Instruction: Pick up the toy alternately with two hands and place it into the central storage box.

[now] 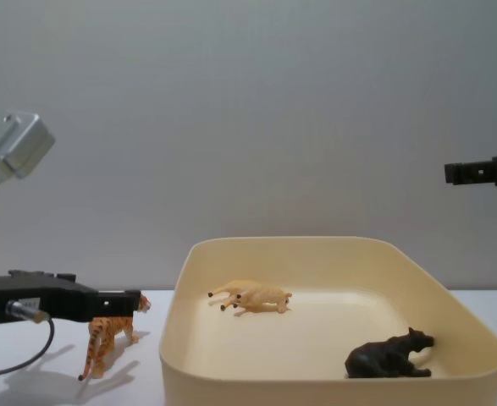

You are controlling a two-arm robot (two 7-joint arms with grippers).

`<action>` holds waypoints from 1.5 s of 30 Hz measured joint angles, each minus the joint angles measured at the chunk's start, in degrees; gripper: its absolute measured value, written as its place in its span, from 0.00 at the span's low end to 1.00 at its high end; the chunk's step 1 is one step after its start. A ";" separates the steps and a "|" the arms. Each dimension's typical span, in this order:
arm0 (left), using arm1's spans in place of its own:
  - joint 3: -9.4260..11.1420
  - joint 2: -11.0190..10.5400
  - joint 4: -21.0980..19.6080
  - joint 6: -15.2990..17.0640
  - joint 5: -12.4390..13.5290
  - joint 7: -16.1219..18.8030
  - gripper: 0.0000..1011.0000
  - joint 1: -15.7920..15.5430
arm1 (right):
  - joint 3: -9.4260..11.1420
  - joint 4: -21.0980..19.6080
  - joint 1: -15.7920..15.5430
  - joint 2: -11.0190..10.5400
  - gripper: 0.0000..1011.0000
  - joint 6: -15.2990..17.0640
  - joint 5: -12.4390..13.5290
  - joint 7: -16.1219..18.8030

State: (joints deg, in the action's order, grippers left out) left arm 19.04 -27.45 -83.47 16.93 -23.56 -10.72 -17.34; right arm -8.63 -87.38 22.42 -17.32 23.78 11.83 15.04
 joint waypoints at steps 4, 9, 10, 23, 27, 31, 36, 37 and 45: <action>-0.12 0.22 1.44 0.11 -0.30 -0.77 0.99 -0.59 | 0.00 0.00 0.00 0.00 0.99 0.00 0.00 0.00; -0.19 0.50 3.41 0.75 -0.23 -3.07 0.99 -1.49 | 0.00 0.00 -0.01 0.00 0.99 0.00 0.00 0.00; -0.19 0.53 3.62 0.85 -0.14 -3.42 0.99 -1.60 | 0.00 0.00 0.00 0.00 0.99 0.00 0.00 0.00; 0.00 1.32 7.90 2.02 1.71 -7.27 0.87 -3.74 | -0.01 -0.01 0.00 0.00 0.99 0.00 -0.01 0.01; 0.04 1.43 8.50 2.17 1.98 -7.77 0.77 -4.03 | -0.01 0.00 0.00 -0.01 0.99 0.00 -0.01 0.01; 0.06 1.51 8.95 2.27 2.17 -8.10 0.65 -4.25 | -0.01 0.00 0.00 0.00 0.99 0.00 -0.01 0.01; 0.09 1.58 9.31 2.38 2.35 -8.39 0.48 -4.44 | -0.01 0.00 0.00 0.00 0.99 0.00 -0.01 0.01; 0.10 1.59 9.40 2.40 2.39 -8.45 0.46 -4.47 | -0.01 0.00 0.00 0.00 0.99 0.00 -0.01 0.01; 0.05 1.57 9.26 2.08 2.51 -8.58 0.29 -4.55 | -0.01 0.00 0.00 0.00 0.99 0.00 -0.01 0.01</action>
State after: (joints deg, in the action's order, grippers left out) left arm 19.09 -25.89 -74.21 19.01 -21.05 -19.30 -21.90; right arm -8.64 -87.38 22.43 -17.33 23.78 11.82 15.05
